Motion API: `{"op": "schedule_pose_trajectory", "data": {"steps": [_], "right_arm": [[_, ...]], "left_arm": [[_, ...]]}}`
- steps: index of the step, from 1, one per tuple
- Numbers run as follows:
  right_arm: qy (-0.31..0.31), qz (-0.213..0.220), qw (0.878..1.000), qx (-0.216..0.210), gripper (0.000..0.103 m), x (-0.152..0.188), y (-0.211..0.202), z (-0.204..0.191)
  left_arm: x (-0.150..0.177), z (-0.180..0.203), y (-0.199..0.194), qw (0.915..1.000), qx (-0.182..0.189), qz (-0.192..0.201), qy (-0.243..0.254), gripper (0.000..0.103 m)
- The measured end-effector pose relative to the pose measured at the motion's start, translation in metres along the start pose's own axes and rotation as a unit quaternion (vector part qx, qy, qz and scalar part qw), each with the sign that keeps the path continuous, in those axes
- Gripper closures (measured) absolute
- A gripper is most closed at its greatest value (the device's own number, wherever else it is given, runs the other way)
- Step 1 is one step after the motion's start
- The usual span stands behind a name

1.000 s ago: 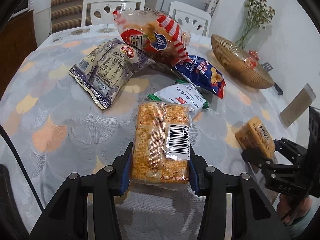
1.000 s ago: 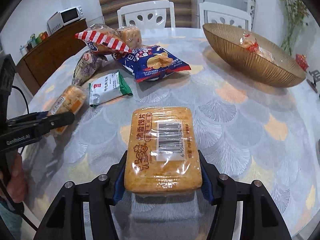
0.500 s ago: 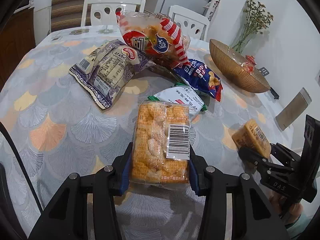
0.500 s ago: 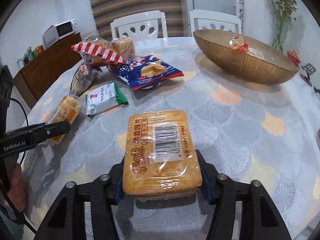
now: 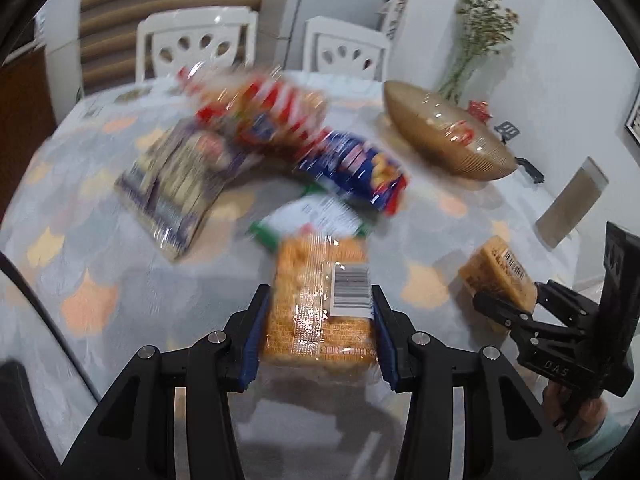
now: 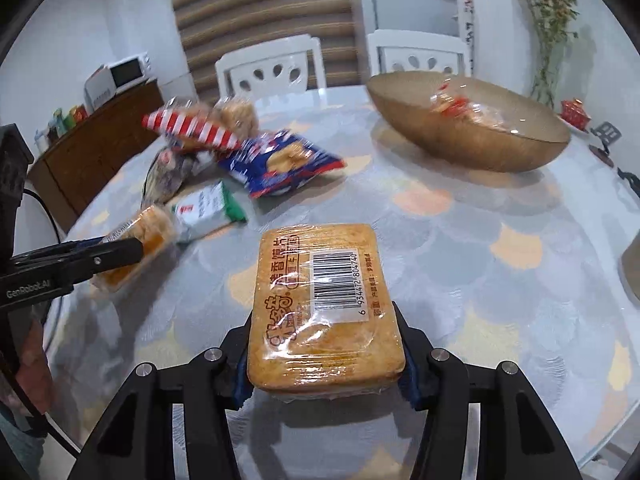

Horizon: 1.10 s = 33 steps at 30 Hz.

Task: Organize snacks
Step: 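Carry both packs over the amber bowl and open both grippers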

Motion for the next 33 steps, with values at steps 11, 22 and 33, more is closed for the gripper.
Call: {"op": "schedule_pose_trajectory", "data": {"steps": [11, 22, 33], "right_arm": [[0.052, 0.050, 0.997, 0.005, 0.049, -0.033, -0.045, 0.047], [0.046, 0.013, 0.999, -0.020, 0.049, -0.020, -0.027, 0.046], [0.081, 0.075, 0.994, -0.014, 0.049, -0.060, -0.070, 0.077]], "left_arm": [[-0.048, 0.026, -0.012, 0.9982, 0.008, 0.002, 0.059, 0.053], [0.028, 0.015, 0.028, 0.9907, -0.038, -0.122, 0.047, 0.060], [-0.062, 0.070, -0.010, 0.9970, -0.001, -0.015, 0.076, 0.060]]}}
Point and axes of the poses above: each gripper's, at about its wrist camera, not at the fingertips, and y roughly the way its jaws point, z to its right, x to its underside, the point moved 5 cm from there along y, roughly the way its jaws point, and after that the axes turned 14 degrees about -x, right-handed, at the moved point
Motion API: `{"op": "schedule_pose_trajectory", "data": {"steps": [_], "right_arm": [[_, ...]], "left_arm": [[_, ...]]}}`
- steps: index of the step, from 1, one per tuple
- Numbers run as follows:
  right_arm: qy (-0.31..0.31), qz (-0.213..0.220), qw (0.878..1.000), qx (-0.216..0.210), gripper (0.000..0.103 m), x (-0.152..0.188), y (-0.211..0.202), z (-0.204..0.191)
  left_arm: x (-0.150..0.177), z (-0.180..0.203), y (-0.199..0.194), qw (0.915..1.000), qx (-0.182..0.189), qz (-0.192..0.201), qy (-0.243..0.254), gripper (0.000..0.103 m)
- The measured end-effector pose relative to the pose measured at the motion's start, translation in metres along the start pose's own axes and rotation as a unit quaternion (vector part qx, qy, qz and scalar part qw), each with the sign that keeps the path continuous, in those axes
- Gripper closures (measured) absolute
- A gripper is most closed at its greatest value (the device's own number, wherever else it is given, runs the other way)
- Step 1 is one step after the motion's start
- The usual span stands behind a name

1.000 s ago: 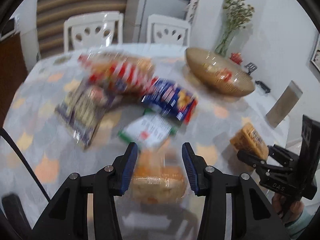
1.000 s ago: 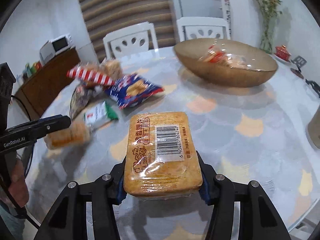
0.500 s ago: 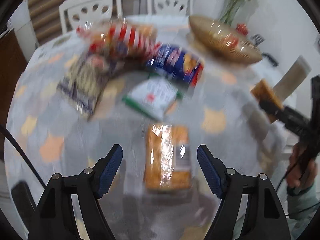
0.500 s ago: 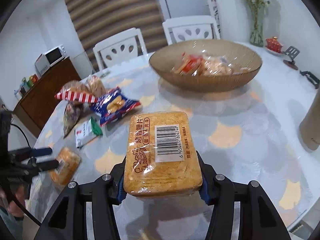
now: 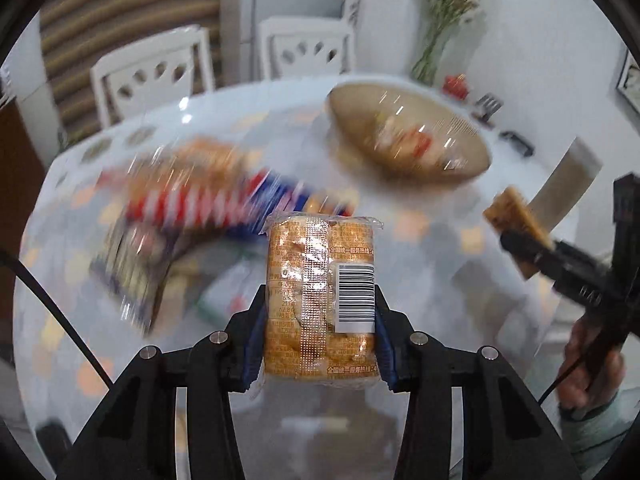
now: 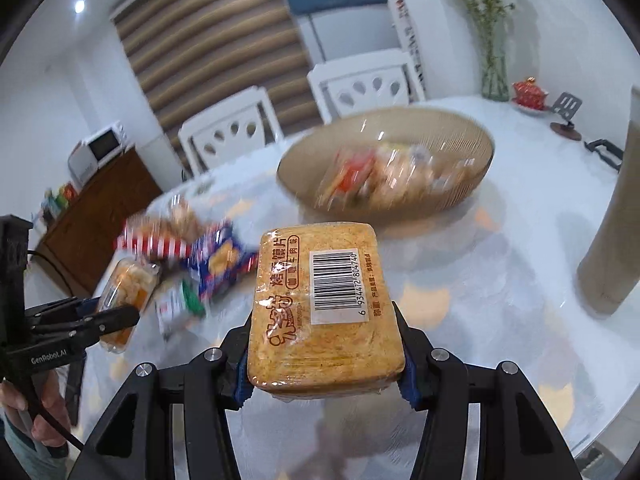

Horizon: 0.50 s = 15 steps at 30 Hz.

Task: Organize snacks
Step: 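Carry both packs over the amber bowl and open both grippers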

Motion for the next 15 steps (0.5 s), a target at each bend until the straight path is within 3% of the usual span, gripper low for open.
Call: {"op": "schedule_pose_trajectory", "data": {"steps": [5, 9, 15], "right_arm": [[0.016, 0.036, 0.999, 0.029, 0.049, -0.052, -0.008, 0.015], [0.055, 0.036, 0.996, 0.062, 0.049, -0.095, 0.009, 0.038], [0.103, 0.024, 0.990, 0.090, 0.049, -0.146, 0.048, 0.071]], "left_arm": [[-0.072, 0.028, 0.012, 0.9993, 0.024, 0.027, 0.013, 0.060], [-0.123, 0.050, 0.038, 0.9983, 0.050, 0.028, 0.008, 0.060], [-0.161, 0.073, 0.076, 0.9975, 0.070, 0.014, 0.003, 0.060]]}}
Point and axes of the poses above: each gripper's, at about its wrist camera, not at the fingertips, and y roughly the way its jaws point, z to its right, x to its underside, the point moved 5 cm from there along y, roughly the way its jaws point, and after that the axes turned 14 degrees about -x, right-handed, at the moved point
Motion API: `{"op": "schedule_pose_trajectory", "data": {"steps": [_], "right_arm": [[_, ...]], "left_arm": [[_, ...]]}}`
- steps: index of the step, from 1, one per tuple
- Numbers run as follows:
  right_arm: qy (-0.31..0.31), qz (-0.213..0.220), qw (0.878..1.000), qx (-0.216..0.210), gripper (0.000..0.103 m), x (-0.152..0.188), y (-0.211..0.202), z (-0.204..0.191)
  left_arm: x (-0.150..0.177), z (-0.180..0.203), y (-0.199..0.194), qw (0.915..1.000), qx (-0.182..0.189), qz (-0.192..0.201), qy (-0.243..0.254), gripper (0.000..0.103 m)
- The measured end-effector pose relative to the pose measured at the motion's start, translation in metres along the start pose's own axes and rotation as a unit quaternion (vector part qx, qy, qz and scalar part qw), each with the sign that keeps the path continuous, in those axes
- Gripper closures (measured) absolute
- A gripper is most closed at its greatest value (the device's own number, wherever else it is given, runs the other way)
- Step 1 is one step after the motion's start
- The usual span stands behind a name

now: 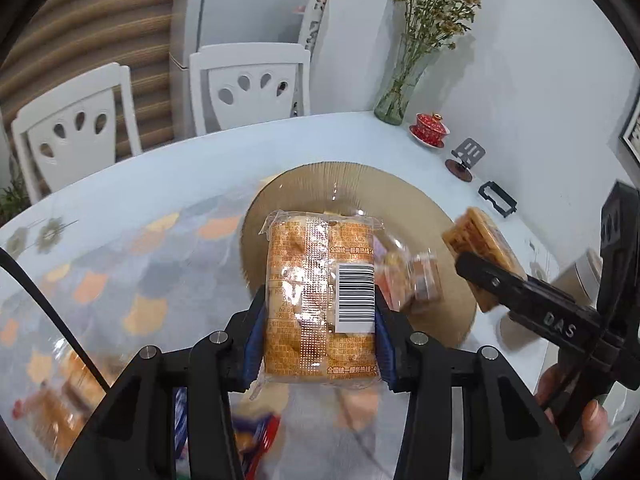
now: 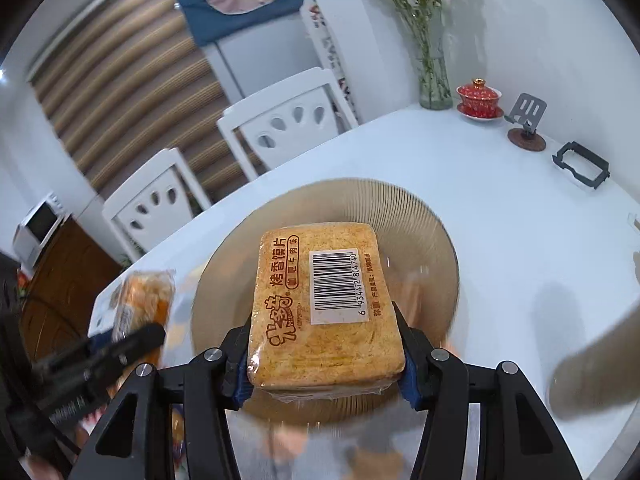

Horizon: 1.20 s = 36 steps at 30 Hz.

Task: Organize snacks
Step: 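Carry both packs over the amber bowl and open both grippers, then move both tools back toward the remaining snacks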

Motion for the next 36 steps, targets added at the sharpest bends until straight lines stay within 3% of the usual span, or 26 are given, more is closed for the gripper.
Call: {"op": "schedule_pose_trajectory", "data": {"steps": [2, 4, 5, 6, 10, 16, 21, 27, 31, 36], "right_arm": [[0.000, 0.001, 1.000, 0.010, 0.049, -0.016, 0.013, 0.001], [0.003, -0.004, 1.000, 0.017, 0.048, -0.026, 0.024, 0.003], [0.006, -0.011, 1.000, 0.019, 0.045, -0.031, 0.030, 0.005], [0.010, -0.016, 1.000, 0.021, 0.045, -0.033, 0.033, 0.007], [0.019, -0.021, 1.000, 0.005, 0.045, -0.029, 0.029, 0.011], [0.009, -0.040, 0.999, -0.026, 0.045, 0.001, 0.010, 0.001], [-0.043, -0.046, 0.997, -0.043, 0.045, 0.037, -0.013, -0.031], [-0.131, -0.065, 0.985, -0.093, 0.045, 0.092, -0.025, -0.087], [-0.158, -0.082, 0.977, -0.114, 0.045, 0.127, -0.012, -0.108], [-0.207, -0.086, 0.969, -0.105, 0.045, 0.161, 0.017, -0.115]], "left_arm": [[-0.009, 0.006, 0.009, 1.0000, 0.002, 0.000, -0.002, 0.060], [-0.019, 0.009, 0.018, 1.0000, 0.000, 0.004, -0.007, 0.051], [-0.022, 0.010, 0.021, 0.9999, -0.005, 0.004, -0.009, 0.035], [-0.025, 0.010, 0.022, 0.9998, -0.011, 0.009, -0.012, 0.025], [-0.024, 0.008, 0.011, 0.9997, -0.003, 0.021, -0.012, 0.025], [0.003, -0.012, -0.025, 0.9991, 0.005, 0.032, -0.027, 0.025], [0.048, -0.036, -0.065, 0.9984, -0.025, 0.039, -0.034, 0.026], [0.119, -0.078, -0.109, 0.9945, -0.066, 0.039, -0.072, 0.026], [0.175, -0.109, -0.114, 0.9887, -0.114, 0.028, -0.094, 0.026], [0.228, -0.142, -0.095, 0.9823, -0.128, -0.007, -0.136, 0.026]]}}
Point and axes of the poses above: each gripper's, at about its wrist camera, not at the fingertips, and y roughly the way its jaws point, z to its right, x to its underside, the point moved 5 cm from there along y, roughly the way its jaws point, and after that the axes turned 14 degrees about -x, right-handed, at the moved point
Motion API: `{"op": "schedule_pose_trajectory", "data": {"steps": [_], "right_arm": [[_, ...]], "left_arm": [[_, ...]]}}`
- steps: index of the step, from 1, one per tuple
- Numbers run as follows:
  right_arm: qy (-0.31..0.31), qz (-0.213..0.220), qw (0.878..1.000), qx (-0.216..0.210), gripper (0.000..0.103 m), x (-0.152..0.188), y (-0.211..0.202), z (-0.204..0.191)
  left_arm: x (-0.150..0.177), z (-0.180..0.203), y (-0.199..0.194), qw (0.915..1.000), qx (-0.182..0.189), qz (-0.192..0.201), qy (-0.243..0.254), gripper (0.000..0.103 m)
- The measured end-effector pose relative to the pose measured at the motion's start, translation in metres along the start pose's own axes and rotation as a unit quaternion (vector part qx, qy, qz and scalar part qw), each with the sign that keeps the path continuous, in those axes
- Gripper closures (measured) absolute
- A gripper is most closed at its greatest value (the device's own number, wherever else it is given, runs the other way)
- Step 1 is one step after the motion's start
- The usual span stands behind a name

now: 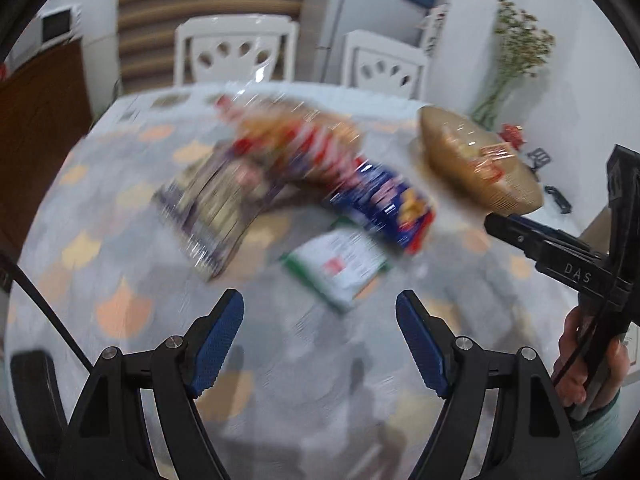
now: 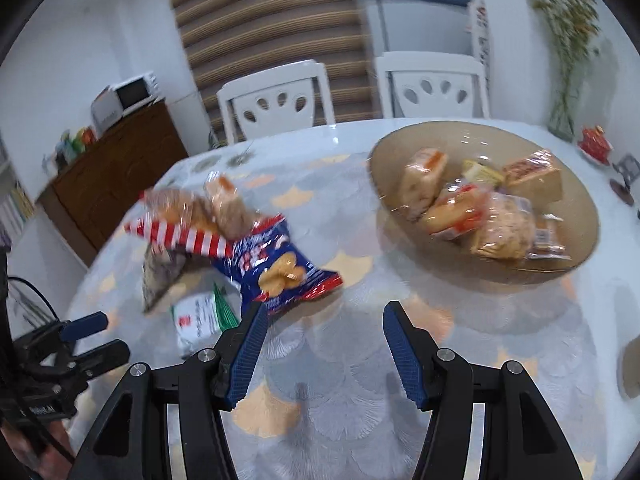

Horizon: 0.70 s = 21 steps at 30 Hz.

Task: Organize snacks
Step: 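Move both tools back toward the remaining snacks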

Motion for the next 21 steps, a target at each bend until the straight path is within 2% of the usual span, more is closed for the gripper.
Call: {"op": "schedule_pose_trajectory", "data": {"steps": [7, 10, 16, 21], "right_arm": [[-0.015, -0.022, 1.000, -0.003, 0.045, 0.021, 0.030, 0.000], [-0.006, -0.032, 0.999, -0.002, 0.045, 0.027, 0.039, 0.008], [0.003, -0.039, 0.999, 0.000, 0.045, 0.031, 0.046, 0.013], [-0.007, -0.045, 0.999, 0.005, 0.044, 0.033, 0.050, 0.010]], "left_arm": [[0.015, -0.011, 0.032, 0.9996, -0.027, -0.003, -0.003, 0.026], [0.022, -0.011, 0.041, 0.9995, -0.026, -0.020, 0.001, 0.026], [0.024, -0.006, 0.043, 0.9995, -0.025, -0.015, 0.015, 0.026], [0.024, -0.011, 0.043, 0.9998, -0.011, -0.015, 0.005, 0.026]]}}
Point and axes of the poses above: each gripper's, at about its wrist camera, not at the fingertips, and y roughly the way its jaws point, z to its right, x to its underside, the point moved 5 cm from there along y, roughly the way its jaws point, and after that the axes turned 14 degrees about -x, right-handed, at the moved point
